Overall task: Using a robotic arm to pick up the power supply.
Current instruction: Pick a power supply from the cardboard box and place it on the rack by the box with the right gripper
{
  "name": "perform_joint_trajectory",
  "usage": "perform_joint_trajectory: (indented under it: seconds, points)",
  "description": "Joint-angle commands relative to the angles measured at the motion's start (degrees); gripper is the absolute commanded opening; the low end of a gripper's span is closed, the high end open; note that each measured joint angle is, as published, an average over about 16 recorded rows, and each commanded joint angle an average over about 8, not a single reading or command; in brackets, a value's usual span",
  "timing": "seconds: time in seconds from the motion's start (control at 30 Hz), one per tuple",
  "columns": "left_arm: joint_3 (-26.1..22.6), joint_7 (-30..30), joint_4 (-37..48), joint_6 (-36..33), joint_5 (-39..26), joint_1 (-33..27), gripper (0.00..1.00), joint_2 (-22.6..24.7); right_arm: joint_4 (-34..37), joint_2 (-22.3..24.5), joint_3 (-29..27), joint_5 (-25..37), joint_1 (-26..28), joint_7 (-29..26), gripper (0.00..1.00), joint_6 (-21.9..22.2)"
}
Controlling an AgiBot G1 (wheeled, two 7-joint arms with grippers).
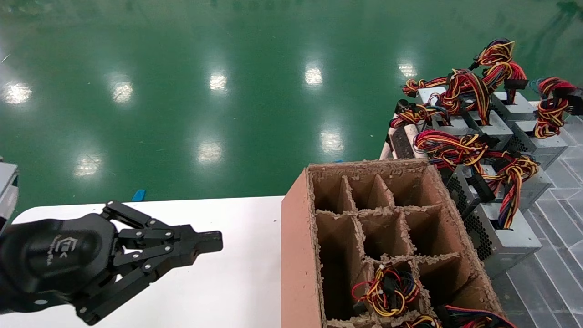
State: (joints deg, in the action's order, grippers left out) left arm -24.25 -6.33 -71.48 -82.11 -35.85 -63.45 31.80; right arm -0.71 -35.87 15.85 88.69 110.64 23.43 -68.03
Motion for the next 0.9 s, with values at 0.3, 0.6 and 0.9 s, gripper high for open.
perform_joint_trajectory:
  seconds: [0.3,0.6,0.9]
  points:
    - [0.0,0.0,0.0,0.0,0.0,0.0,0.0,0.0,0.13,-0.09,0.25,0.37,0.69,-0.55,1.0,0.25]
    - [0.0,0.0,0.0,0.0,0.0,0.0,0.0,0.0,0.1,1.02,0.71,1.01,1.92,-1.39,1.0,-1.06]
    - [0.0,0.0,0.0,0.0,0.0,0.0,0.0,0.0,-1.77,3.66,0.56,0.76,4.52,-0.57,1.0,-5.15]
